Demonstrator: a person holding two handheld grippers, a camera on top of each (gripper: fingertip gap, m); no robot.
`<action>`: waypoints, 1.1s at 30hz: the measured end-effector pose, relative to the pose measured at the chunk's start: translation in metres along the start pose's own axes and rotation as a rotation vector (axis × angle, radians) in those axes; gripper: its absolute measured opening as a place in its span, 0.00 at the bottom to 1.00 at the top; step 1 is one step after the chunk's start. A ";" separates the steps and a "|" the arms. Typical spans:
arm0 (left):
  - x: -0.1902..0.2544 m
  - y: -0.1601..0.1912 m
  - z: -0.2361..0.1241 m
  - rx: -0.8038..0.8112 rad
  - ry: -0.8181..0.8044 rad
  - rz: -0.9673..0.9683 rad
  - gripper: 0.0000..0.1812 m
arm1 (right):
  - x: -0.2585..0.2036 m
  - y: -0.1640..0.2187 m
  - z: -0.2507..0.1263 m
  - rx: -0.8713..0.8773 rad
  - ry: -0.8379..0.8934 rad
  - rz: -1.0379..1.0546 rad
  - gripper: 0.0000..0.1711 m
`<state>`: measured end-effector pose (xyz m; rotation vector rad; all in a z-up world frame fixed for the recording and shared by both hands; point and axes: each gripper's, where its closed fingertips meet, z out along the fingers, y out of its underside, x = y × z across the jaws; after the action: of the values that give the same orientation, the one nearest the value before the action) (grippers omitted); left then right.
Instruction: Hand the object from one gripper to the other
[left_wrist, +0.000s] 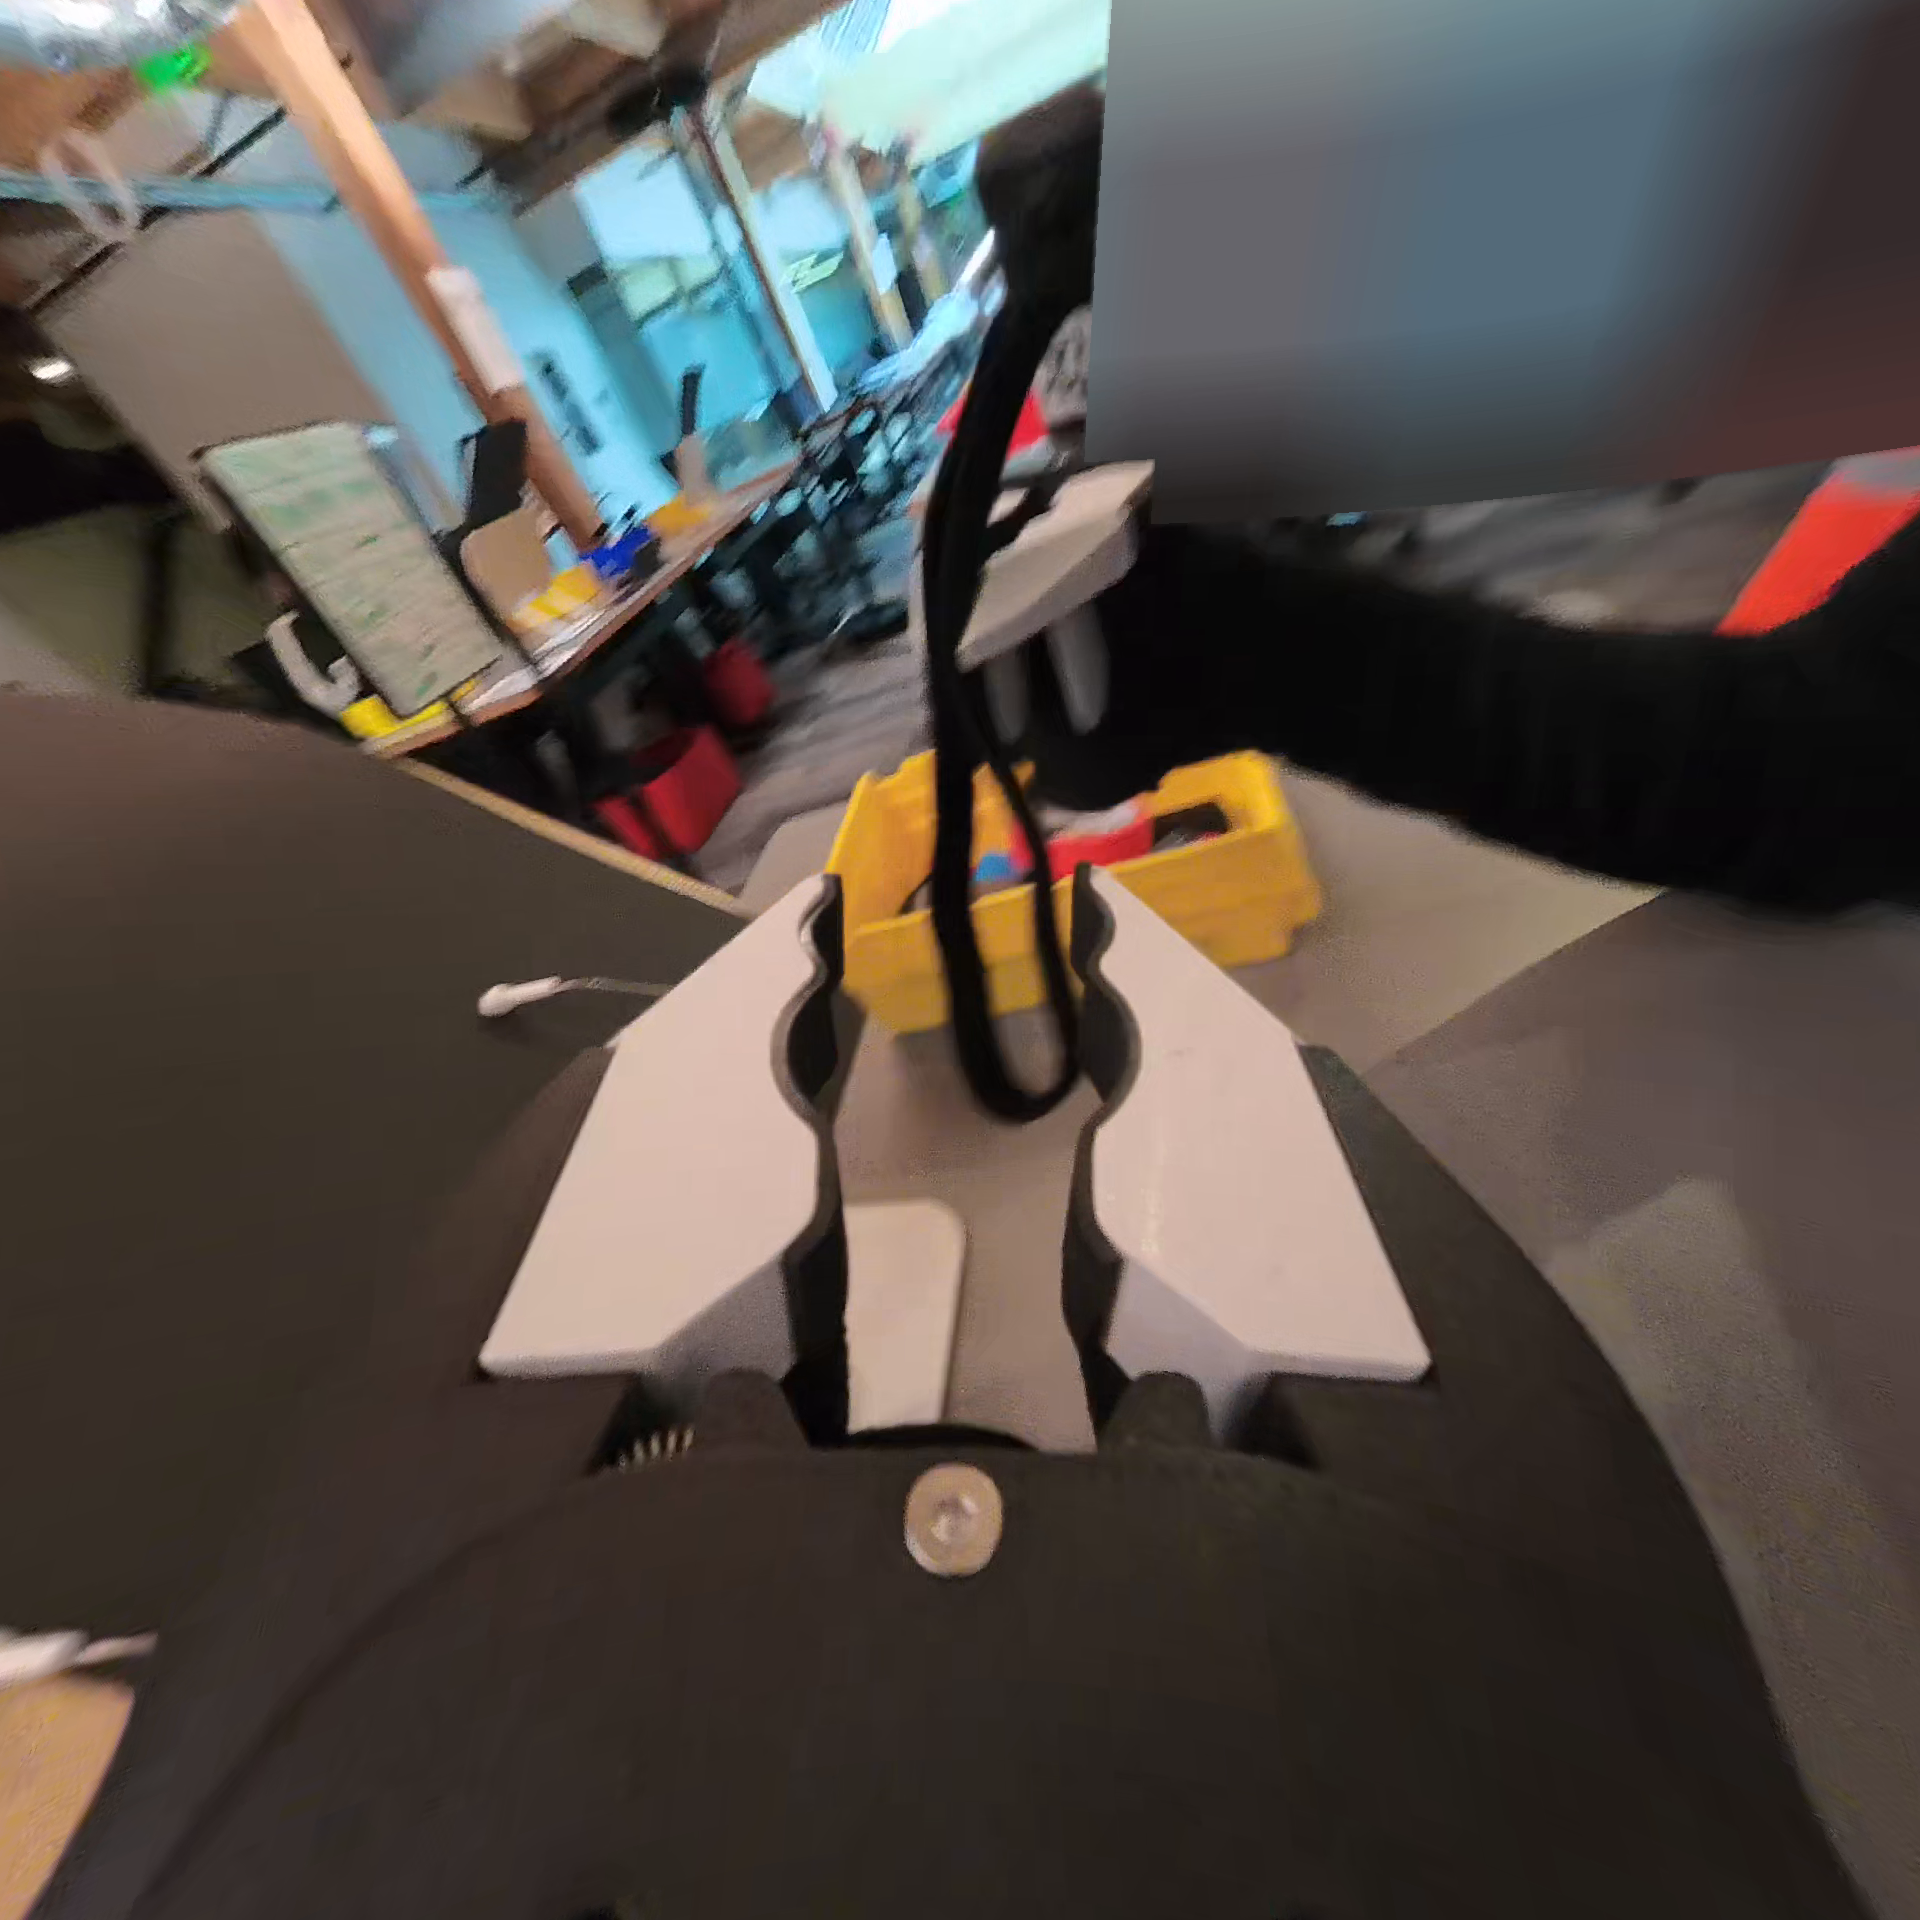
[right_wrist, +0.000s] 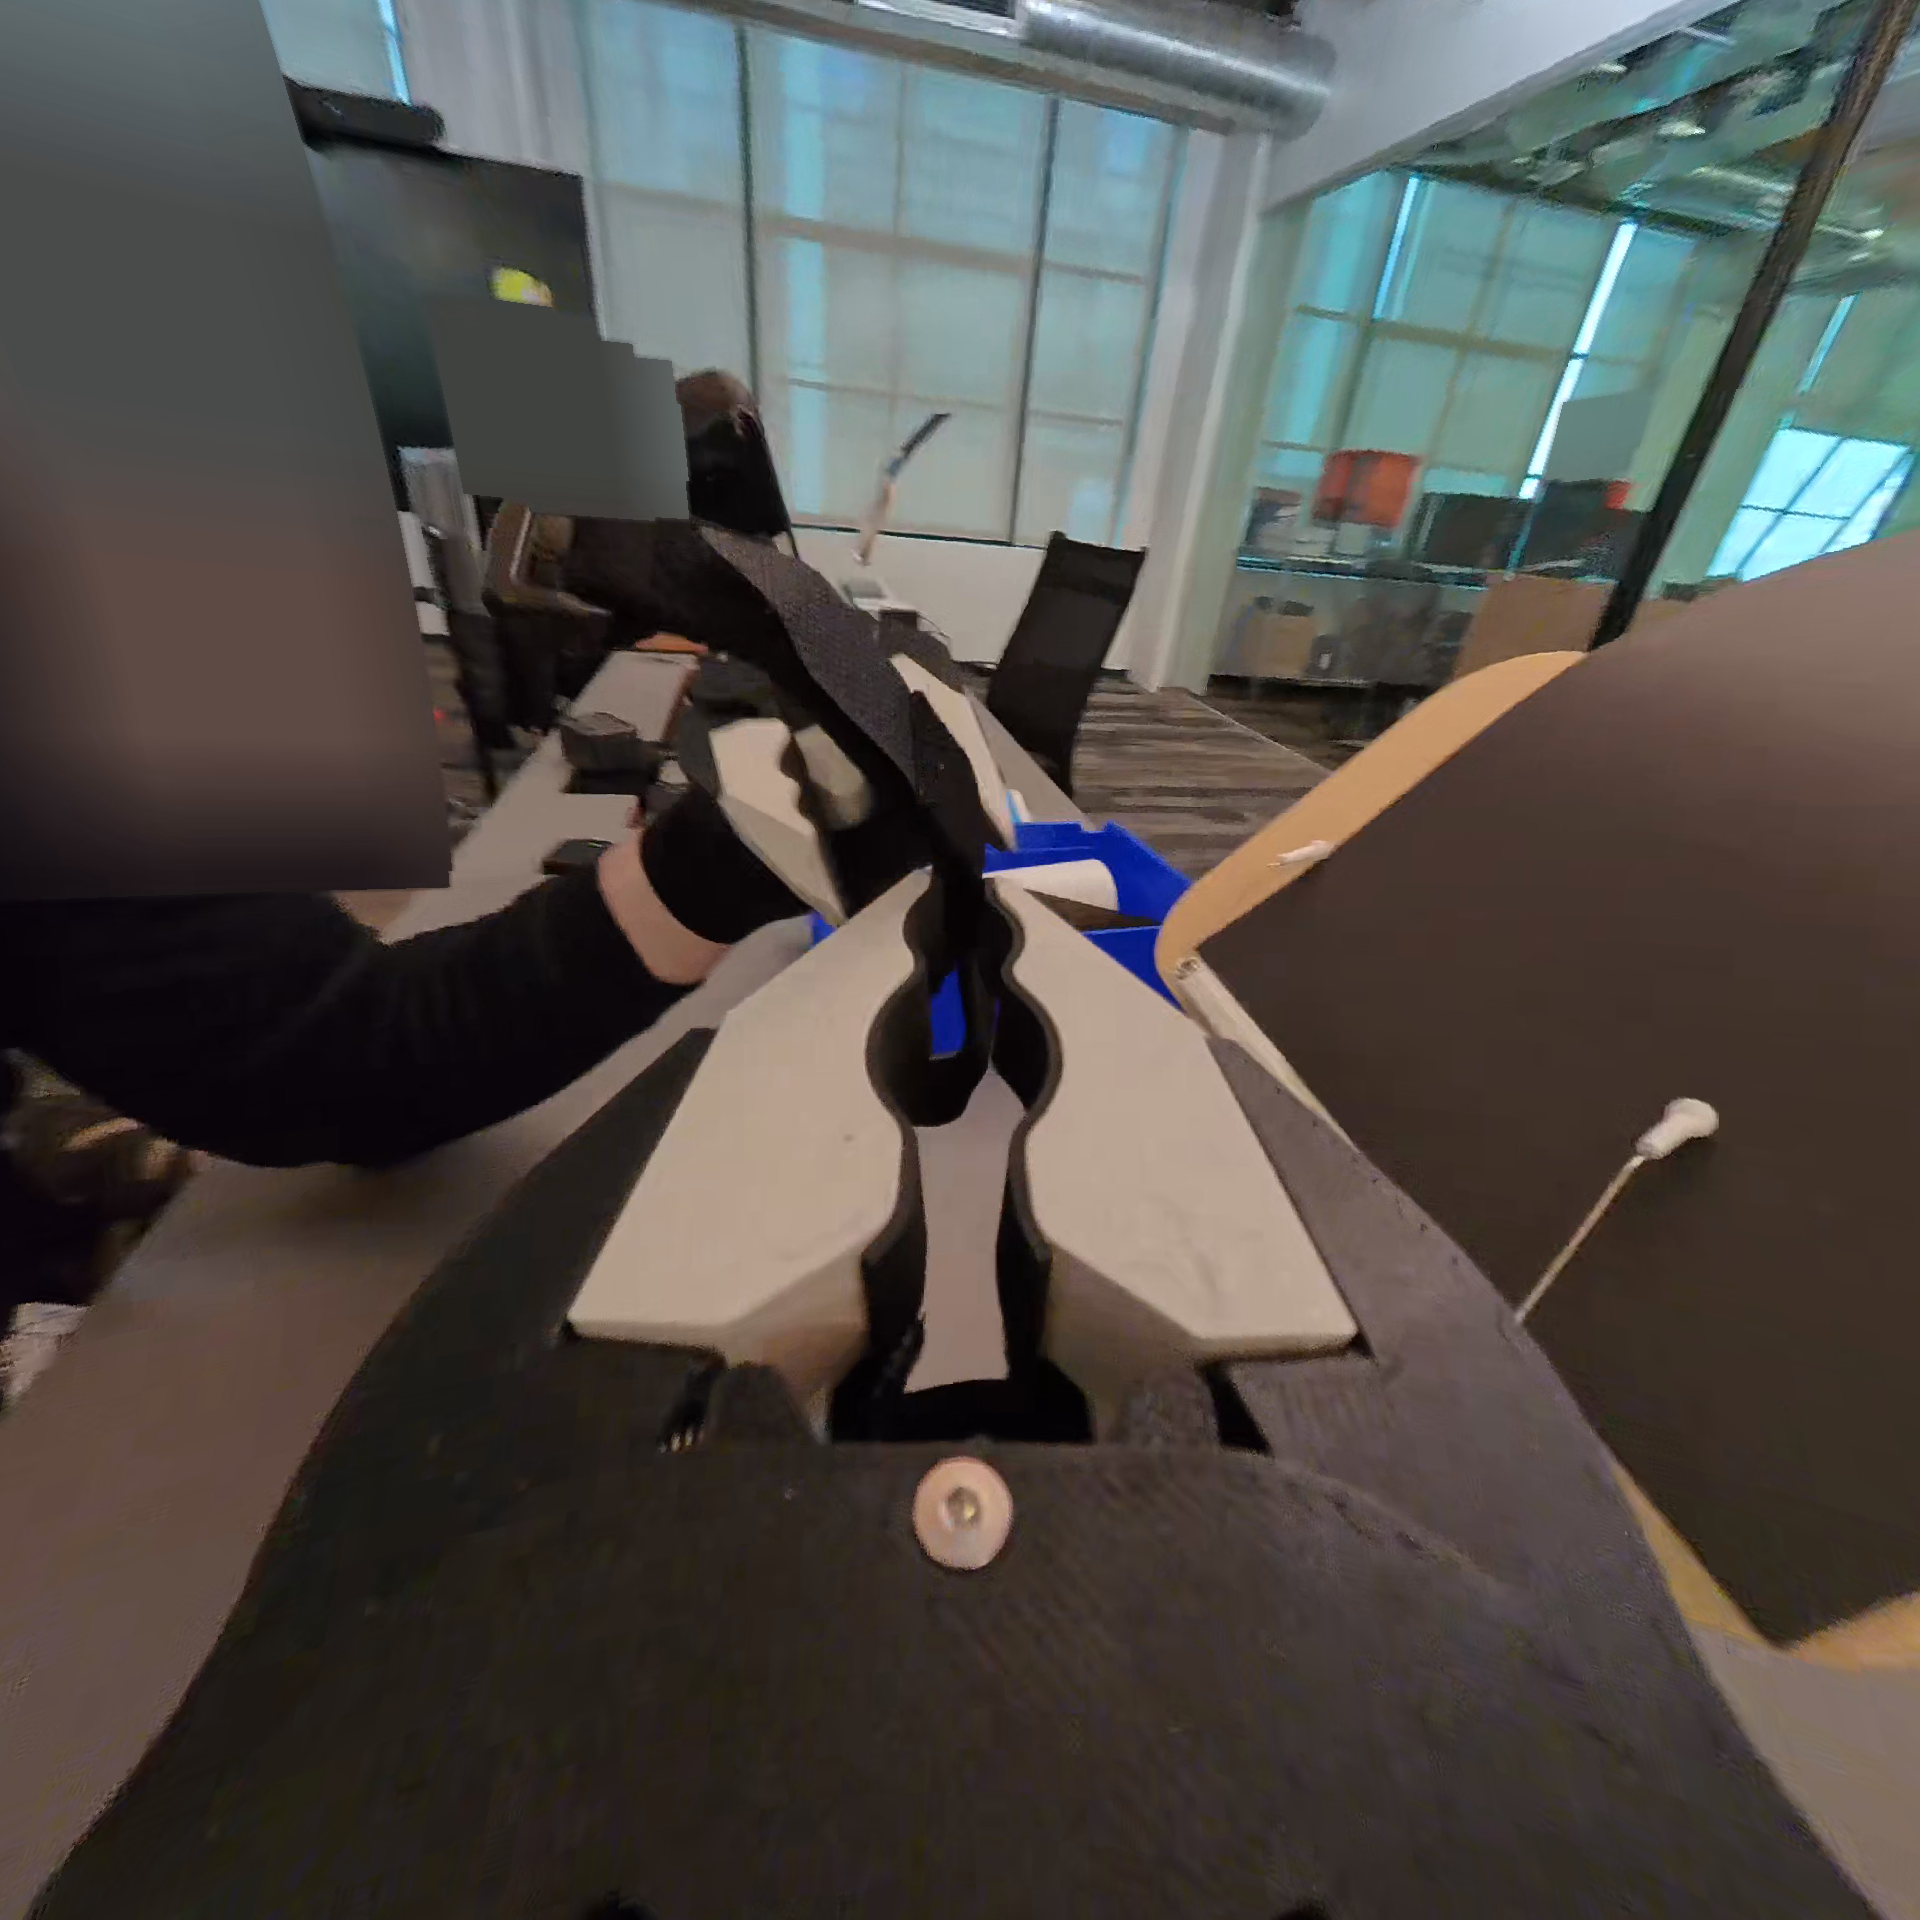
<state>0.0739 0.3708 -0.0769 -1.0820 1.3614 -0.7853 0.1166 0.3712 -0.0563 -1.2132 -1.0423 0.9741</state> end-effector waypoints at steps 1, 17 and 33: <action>-0.003 0.008 0.004 -0.045 -0.026 0.022 0.24 | -0.003 -0.001 -0.002 0.006 -0.026 0.020 0.01; 0.016 0.037 0.056 -0.152 -0.067 0.300 0.40 | -0.018 0.000 -0.019 0.046 -0.266 0.291 0.01; 0.058 -0.008 0.071 -0.142 -0.147 0.709 0.05 | 0.000 0.035 -0.008 -0.049 -0.219 0.434 0.01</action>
<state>0.1507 0.3245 -0.0982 -0.6641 1.5469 -0.0883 0.1230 0.3727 -0.0916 -1.4305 -0.9937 1.4500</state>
